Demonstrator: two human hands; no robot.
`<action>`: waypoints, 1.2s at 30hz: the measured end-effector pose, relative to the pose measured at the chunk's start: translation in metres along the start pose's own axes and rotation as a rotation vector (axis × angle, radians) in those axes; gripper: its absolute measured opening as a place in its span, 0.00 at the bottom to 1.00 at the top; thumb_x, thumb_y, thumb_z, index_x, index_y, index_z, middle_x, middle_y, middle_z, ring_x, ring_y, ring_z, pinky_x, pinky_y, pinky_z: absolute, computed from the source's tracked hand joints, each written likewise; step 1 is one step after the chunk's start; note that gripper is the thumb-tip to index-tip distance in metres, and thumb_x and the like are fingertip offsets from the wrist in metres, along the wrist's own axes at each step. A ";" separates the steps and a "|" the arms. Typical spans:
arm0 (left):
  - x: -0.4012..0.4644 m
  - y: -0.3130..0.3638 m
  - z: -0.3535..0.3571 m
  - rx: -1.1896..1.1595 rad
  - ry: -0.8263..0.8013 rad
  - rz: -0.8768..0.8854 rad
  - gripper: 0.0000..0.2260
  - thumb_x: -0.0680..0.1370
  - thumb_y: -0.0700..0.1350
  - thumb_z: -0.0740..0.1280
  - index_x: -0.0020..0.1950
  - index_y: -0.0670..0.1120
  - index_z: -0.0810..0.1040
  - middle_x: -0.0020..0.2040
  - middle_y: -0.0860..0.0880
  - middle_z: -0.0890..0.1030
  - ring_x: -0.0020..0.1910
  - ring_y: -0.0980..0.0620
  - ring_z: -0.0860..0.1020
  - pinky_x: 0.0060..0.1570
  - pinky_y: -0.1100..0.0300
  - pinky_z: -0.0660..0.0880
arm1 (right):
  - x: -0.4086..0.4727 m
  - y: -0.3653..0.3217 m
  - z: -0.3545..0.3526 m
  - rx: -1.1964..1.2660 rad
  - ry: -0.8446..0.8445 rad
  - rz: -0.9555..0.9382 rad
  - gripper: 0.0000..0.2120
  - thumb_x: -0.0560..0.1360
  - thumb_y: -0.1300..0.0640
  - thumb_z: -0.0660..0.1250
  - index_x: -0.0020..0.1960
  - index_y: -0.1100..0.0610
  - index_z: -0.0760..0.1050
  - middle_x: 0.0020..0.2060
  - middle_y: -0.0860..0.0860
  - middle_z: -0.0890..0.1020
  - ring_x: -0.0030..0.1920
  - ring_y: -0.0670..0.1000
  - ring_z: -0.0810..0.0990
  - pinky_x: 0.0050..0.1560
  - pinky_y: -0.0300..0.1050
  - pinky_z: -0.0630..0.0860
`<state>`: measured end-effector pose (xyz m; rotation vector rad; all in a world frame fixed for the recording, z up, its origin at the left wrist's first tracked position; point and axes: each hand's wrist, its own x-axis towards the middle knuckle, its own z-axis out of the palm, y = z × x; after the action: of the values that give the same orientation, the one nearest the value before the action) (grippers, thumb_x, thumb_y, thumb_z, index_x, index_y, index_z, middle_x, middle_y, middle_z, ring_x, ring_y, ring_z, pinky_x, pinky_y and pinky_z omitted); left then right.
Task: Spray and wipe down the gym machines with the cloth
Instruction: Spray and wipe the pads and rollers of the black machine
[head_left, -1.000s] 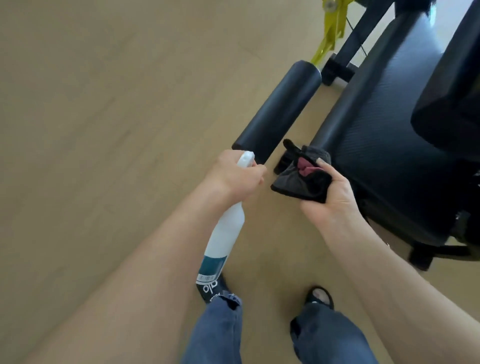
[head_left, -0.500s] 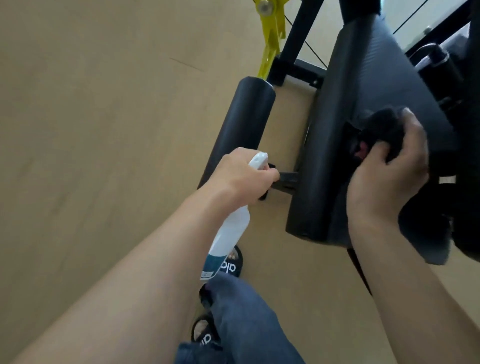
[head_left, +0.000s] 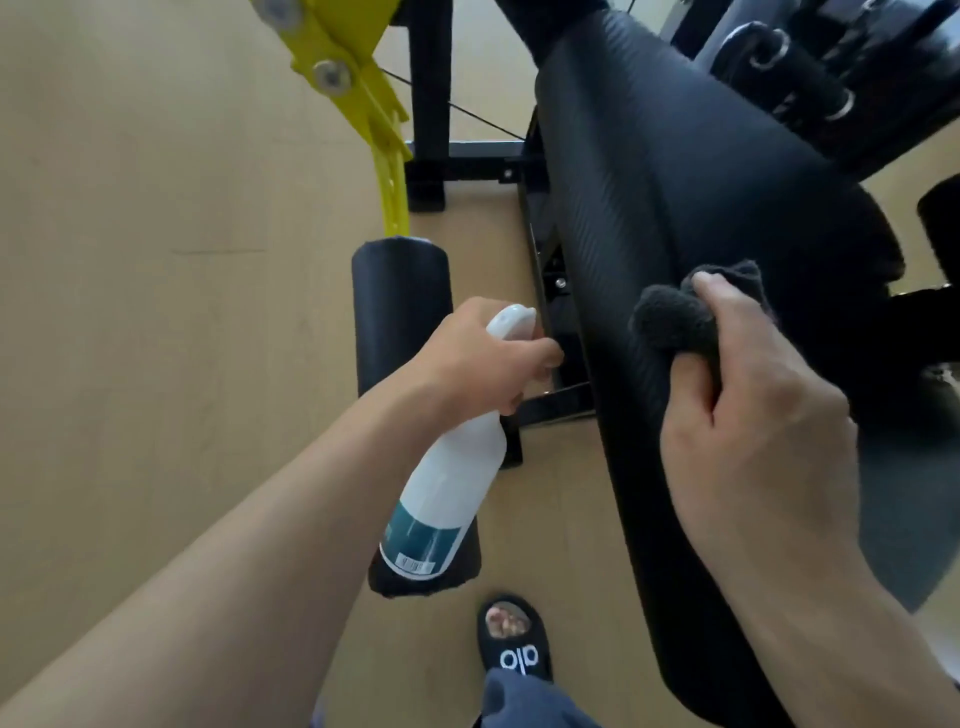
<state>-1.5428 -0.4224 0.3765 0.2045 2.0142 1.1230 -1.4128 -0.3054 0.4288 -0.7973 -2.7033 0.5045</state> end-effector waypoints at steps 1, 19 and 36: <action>0.005 0.003 -0.004 0.014 -0.012 0.004 0.09 0.80 0.46 0.72 0.44 0.44 0.77 0.22 0.56 0.75 0.22 0.57 0.72 0.24 0.70 0.72 | 0.001 -0.001 0.004 0.002 0.005 0.016 0.21 0.81 0.59 0.63 0.74 0.56 0.71 0.68 0.55 0.78 0.68 0.55 0.77 0.65 0.43 0.67; 0.032 0.019 -0.010 0.180 -0.196 0.244 0.11 0.73 0.48 0.76 0.52 0.47 0.81 0.24 0.47 0.75 0.26 0.51 0.73 0.44 0.54 0.74 | -0.035 -0.025 0.026 -0.121 0.254 0.168 0.20 0.78 0.57 0.62 0.70 0.53 0.76 0.65 0.48 0.81 0.65 0.51 0.79 0.62 0.50 0.76; 0.053 -0.030 -0.029 0.035 -0.345 0.368 0.19 0.77 0.43 0.74 0.63 0.50 0.71 0.42 0.46 0.88 0.21 0.54 0.73 0.42 0.53 0.79 | -0.047 -0.044 0.049 -0.276 0.507 0.339 0.20 0.83 0.57 0.59 0.74 0.51 0.70 0.61 0.52 0.82 0.59 0.56 0.81 0.55 0.50 0.75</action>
<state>-1.5920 -0.4334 0.3313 0.7603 1.7261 1.1796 -1.4128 -0.3789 0.3944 -1.2711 -2.1965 -0.0199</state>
